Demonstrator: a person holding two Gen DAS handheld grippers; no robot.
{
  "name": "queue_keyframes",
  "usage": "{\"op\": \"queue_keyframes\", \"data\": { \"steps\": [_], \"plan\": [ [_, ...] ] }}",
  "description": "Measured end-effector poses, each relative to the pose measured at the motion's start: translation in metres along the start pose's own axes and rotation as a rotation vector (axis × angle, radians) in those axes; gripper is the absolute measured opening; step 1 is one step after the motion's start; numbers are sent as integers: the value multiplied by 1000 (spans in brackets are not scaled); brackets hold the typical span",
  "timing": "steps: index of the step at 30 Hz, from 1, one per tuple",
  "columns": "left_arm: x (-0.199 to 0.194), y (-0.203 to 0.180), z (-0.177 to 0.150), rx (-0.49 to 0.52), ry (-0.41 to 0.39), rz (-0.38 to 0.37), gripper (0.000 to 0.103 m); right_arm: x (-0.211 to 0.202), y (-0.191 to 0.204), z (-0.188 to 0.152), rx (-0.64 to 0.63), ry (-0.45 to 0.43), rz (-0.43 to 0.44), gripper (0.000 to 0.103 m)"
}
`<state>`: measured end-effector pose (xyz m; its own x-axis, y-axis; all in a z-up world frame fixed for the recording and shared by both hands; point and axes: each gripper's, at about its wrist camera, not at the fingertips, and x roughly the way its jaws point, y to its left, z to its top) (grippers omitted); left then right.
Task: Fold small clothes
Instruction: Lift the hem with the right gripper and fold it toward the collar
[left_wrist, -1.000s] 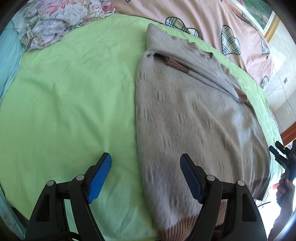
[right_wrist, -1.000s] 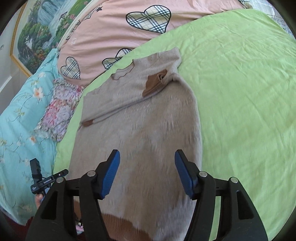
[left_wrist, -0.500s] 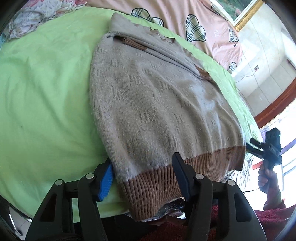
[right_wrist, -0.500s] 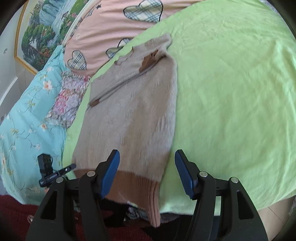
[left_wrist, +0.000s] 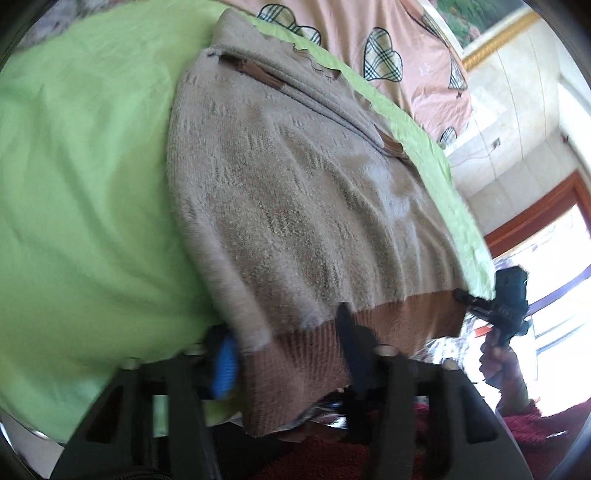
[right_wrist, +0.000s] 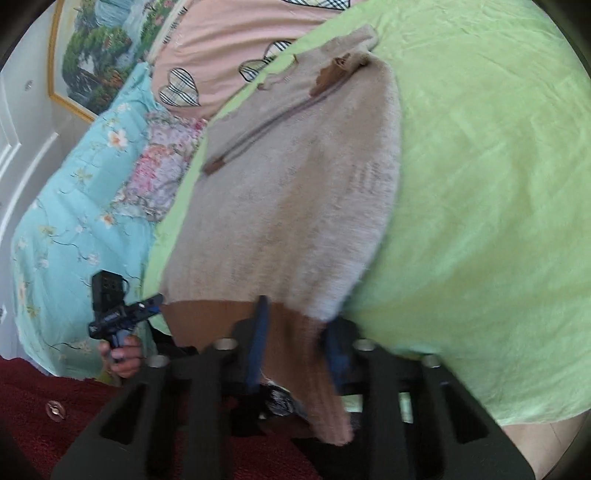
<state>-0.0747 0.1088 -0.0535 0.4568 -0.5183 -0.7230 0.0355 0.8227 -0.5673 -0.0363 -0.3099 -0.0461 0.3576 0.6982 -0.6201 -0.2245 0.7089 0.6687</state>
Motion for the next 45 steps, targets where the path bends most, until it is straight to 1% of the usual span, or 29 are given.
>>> {"op": "queue_keyframes", "data": {
  "steps": [1, 2, 4, 6, 8, 10, 11, 15, 20, 22, 24, 26, 27, 28, 31, 34, 36, 39, 41, 45],
  "plan": [
    [0, -1, -2, 23, 8, 21, 8, -4, -2, -1, 9, -8, 8, 12],
    [-2, -1, -4, 34, 6, 27, 9, -9, -2, -2, 10, -20, 9, 12],
    [-2, 3, -9, 36, -8, 31, 6, -16, -4, -4, 7, -33, 10, 11],
    [-2, 4, -9, 27, -6, 38, 6, -16, -8, -4, 24, -31, 11, 11],
    [-12, -2, -7, 40, -37, 40, 5, -18, -5, 0, 35, -49, 51, 11],
    [-23, -6, -4, 48, -70, 26, 5, -23, 4, 5, 18, -80, 108, 11],
    [-29, -8, -1, 45, -85, 18, 5, -24, 6, 7, 13, -88, 123, 11],
    [-53, -17, 21, 40, -178, -18, 5, -38, 14, 25, 1, -157, 189, 11],
    [-69, -33, 71, 84, -305, -29, 5, -43, 30, 67, -39, -243, 207, 11],
    [-69, -35, 100, 89, -357, -30, 5, -41, 34, 89, -50, -281, 211, 11],
    [-68, -36, 126, 92, -404, -19, 5, -37, 35, 115, -51, -310, 207, 11],
    [-62, -34, 160, 76, -451, 2, 5, -29, 36, 146, -61, -333, 190, 11],
    [-59, -33, 170, 69, -462, 4, 5, -26, 35, 158, -63, -338, 187, 11],
    [-53, -30, 189, 60, -474, 15, 5, -20, 35, 173, -66, -340, 180, 11],
    [-36, -20, 228, 45, -485, 31, 5, -3, 31, 220, -68, -341, 137, 11],
    [-13, -10, 264, 42, -475, 55, 5, 19, 20, 265, -52, -334, 109, 11],
    [4, -1, 283, 32, -459, 78, 5, 37, 14, 289, -51, -324, 78, 11],
    [33, 16, 312, 7, -425, 104, 5, 65, 2, 315, -25, -302, 33, 11],
    [55, 28, 329, 3, -398, 125, 5, 79, -8, 327, -5, -295, 2, 11],
    [93, 44, 348, -10, -343, 181, 6, 110, -29, 341, 38, -264, -82, 11]
  ]
}}
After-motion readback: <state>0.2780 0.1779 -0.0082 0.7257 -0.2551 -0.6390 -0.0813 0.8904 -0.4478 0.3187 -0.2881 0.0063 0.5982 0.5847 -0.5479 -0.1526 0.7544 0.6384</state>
